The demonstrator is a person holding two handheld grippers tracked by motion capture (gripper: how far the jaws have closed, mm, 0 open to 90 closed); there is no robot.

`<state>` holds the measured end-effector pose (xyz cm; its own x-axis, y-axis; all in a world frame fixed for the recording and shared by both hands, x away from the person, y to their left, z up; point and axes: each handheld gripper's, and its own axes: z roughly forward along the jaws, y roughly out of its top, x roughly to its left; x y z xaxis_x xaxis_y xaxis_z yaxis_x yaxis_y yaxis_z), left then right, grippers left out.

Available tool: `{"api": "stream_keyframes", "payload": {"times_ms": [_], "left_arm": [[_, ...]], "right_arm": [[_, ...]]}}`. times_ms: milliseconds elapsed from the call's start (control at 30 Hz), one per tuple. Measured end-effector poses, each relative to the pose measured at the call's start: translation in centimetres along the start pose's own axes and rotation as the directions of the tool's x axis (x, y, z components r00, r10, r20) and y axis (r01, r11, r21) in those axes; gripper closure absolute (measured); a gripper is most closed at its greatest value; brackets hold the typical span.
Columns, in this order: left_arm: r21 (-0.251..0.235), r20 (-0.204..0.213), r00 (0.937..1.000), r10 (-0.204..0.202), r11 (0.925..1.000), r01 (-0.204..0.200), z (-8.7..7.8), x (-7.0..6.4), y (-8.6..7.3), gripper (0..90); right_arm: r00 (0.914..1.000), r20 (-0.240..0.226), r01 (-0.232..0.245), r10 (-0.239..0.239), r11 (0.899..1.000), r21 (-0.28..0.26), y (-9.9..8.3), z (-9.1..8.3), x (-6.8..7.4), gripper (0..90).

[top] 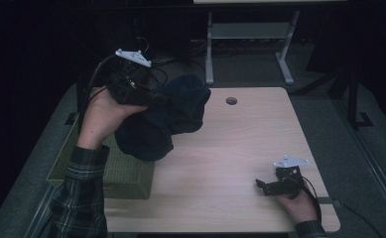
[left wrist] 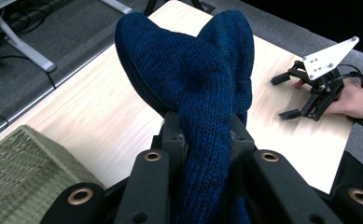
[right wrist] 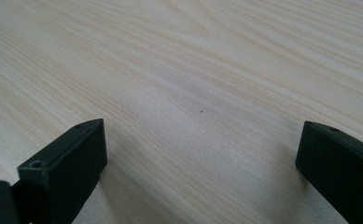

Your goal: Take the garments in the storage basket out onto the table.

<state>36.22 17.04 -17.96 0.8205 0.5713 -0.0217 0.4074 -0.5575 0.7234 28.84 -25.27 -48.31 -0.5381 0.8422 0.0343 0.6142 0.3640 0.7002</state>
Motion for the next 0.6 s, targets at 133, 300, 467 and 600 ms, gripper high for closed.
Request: {"api": "stream_keyframes", "payload": {"times_ms": [133, 300, 467, 600], "left_arm": [[-0.01, 0.011, 0.9998, 0.014, 0.9999, -0.014, 0.6, -0.6, 0.4, 75.1], [-0.02, 0.022, 0.9995, 0.024, 0.9995, -0.024, 1.6, -1.4, 0.9, 75.5], [-0.024, 0.041, 0.9985, 0.035, 0.9991, -0.034, 2.9, -2.5, 1.7, 75.5], [-0.03, 0.065, 0.9972, 0.037, 0.9989, -0.035, 4.2, -3.4, 2.2, 75.5]], "right_arm": [[1.0, 0.0, 0.0, 0.0, 1.0, 0.0, 0.0, 0.0, 0.0, 1.5], [1.0, 0.0, 0.0, 0.0, 1.0, 0.0, 0.0, 0.0, 0.0, 1.5], [1.0, 0.0, 0.0, 0.0, 1.0, 0.0, 0.0, 0.0, 0.0, 1.5], [1.0, 0.001, 0.004, -0.004, 1.0, -0.002, 0.0, 0.0, 0.0, 1.5]]}}
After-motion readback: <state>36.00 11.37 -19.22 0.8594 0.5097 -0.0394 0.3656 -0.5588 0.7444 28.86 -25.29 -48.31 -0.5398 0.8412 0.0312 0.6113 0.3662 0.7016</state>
